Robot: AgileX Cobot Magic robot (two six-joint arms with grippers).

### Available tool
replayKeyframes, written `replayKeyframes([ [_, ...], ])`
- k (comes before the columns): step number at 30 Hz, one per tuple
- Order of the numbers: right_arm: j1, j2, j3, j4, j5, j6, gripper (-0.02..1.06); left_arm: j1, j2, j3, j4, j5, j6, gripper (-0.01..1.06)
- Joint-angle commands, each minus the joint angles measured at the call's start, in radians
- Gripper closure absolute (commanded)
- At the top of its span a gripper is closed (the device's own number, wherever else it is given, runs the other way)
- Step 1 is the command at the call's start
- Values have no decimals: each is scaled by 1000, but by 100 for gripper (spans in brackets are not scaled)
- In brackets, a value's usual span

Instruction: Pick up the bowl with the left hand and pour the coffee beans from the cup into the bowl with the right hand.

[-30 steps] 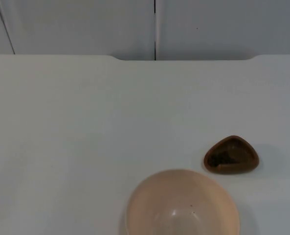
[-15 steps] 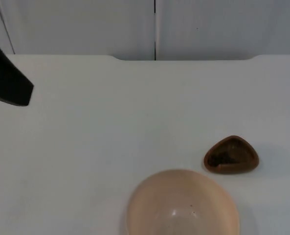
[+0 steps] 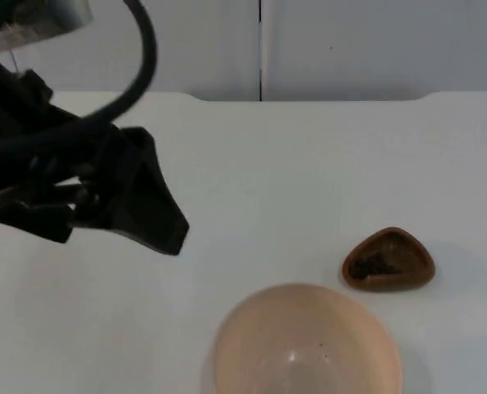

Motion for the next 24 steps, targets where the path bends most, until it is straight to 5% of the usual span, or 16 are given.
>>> replayKeyframes([
  [1, -7, -3, 0, 0, -7, -5, -1, -20, 78, -6, -17, -34, -9, 7],
  [24, -7, -3, 0, 0, -7, -5, -1, -20, 281, -6, -40, -112, -6, 7],
])
